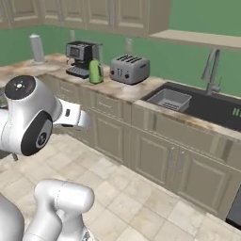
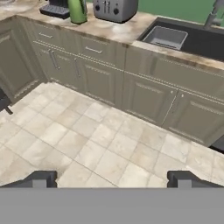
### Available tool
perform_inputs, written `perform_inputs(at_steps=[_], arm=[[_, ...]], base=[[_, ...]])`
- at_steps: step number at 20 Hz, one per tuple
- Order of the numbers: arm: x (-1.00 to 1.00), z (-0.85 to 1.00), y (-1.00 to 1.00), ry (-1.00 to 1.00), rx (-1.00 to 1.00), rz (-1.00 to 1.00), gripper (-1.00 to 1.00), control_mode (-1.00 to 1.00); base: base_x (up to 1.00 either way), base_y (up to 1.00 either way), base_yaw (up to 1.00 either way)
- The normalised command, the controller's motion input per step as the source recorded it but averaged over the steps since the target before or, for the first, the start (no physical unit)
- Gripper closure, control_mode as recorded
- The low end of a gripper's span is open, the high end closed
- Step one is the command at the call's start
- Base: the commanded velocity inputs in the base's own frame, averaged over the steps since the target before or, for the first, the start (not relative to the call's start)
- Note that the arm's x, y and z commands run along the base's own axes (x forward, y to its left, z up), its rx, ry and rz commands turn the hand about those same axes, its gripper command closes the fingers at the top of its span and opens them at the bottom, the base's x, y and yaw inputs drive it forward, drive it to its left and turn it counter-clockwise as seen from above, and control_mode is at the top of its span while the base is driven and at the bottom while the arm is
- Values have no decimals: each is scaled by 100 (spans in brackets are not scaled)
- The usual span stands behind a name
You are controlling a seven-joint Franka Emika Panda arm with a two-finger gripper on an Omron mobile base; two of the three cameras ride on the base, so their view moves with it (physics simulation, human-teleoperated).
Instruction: Navigate to the electric kettle.
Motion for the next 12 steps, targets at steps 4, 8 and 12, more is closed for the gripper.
perform_inputs(at_steps=[4, 8, 12], arm=[[0, 0, 0, 0, 0, 0, -100, 100], [0, 0, 0, 0, 0, 0, -100, 100], [0, 0, 0, 0, 0, 0, -100, 100]], base=[[100, 95, -51], [100, 98, -53], [100, 100, -47]])
